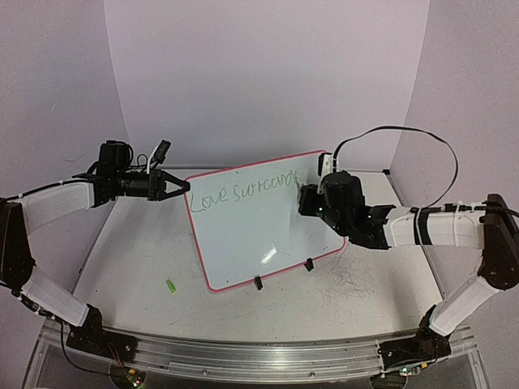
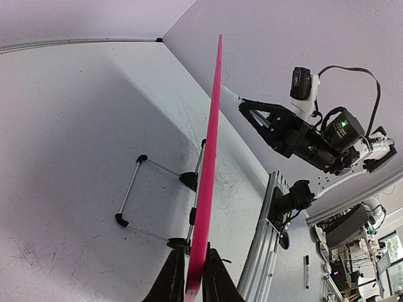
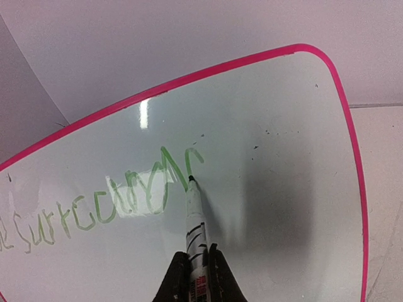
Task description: Write a sentence on the whiteboard
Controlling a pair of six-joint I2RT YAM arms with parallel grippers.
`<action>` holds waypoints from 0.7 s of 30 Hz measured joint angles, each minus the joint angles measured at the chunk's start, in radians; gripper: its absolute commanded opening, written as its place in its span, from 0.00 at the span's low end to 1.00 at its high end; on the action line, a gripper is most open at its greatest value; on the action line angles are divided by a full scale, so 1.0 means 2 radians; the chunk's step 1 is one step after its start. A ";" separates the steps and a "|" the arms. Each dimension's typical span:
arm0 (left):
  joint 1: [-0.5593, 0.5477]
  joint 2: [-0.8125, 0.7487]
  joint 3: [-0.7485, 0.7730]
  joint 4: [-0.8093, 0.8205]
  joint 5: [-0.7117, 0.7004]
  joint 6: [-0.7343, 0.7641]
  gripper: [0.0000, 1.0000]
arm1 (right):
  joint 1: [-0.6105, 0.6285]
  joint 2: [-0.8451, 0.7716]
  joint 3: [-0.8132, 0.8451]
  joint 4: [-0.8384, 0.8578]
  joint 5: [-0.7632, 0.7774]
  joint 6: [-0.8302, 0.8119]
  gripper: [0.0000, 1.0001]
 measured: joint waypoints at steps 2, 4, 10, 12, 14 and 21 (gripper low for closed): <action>0.000 0.000 0.000 0.000 0.000 0.000 0.12 | 0.000 -0.002 -0.001 -0.001 0.002 0.001 0.00; 0.000 0.000 0.000 0.000 0.000 0.000 0.12 | 0.001 -0.002 -0.001 -0.002 0.004 0.002 0.00; 0.000 0.000 0.000 0.000 0.000 0.000 0.12 | 0.001 -0.002 -0.001 -0.005 0.019 0.009 0.00; 0.000 0.000 0.000 0.000 0.000 0.000 0.12 | 0.001 -0.003 -0.001 -0.007 0.021 0.010 0.00; 0.000 0.000 0.000 0.000 0.000 0.000 0.12 | 0.001 -0.004 -0.001 -0.012 0.023 0.012 0.00; 0.000 0.000 0.000 0.000 0.000 0.000 0.12 | 0.004 -0.008 -0.005 -0.019 0.022 0.017 0.00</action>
